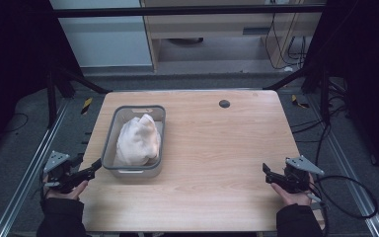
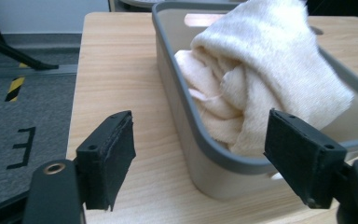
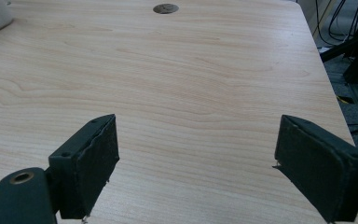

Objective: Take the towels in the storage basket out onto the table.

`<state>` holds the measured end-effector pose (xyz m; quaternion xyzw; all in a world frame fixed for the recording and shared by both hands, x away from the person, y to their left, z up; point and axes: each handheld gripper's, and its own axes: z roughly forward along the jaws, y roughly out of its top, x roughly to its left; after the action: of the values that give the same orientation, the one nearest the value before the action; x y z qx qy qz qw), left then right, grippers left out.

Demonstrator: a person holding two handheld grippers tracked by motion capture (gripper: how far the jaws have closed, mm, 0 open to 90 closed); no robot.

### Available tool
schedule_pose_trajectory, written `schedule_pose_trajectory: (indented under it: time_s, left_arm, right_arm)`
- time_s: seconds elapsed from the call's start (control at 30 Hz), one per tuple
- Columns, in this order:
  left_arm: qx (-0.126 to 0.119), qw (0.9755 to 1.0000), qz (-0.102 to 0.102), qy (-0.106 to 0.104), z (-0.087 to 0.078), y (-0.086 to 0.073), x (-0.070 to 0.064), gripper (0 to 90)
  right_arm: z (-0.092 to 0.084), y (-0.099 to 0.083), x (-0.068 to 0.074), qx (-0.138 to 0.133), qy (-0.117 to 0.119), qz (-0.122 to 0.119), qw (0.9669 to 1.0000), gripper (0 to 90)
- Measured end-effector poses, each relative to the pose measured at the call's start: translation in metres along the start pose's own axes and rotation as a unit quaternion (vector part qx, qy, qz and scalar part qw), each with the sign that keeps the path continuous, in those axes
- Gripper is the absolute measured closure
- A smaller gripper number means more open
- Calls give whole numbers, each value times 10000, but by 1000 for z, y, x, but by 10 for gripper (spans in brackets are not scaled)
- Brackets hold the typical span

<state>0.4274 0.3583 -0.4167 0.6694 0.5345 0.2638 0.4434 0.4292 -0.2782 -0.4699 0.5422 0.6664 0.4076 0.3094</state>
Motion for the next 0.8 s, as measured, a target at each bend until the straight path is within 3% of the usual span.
schedule_pose_trajectory:
  time_s: [0.2, 0.43, 0.8]
  left_arm:
    - [-59, 9999, 77, -32, 2, 15, -1, 203]
    - [-19, 9996, 165, -221, 14, 40, -5, 173]
    - [85, 9994, 289, -186, 29, 75, -7, 162]
  right_arm:
    - [1, 0, 0, 42, -20, -70, 10000, 133]
    - [1, 0, -1, 63, -33, -67, 10000, 130]
    - [2, 0, -2, 89, -30, -79, 9999, 131]
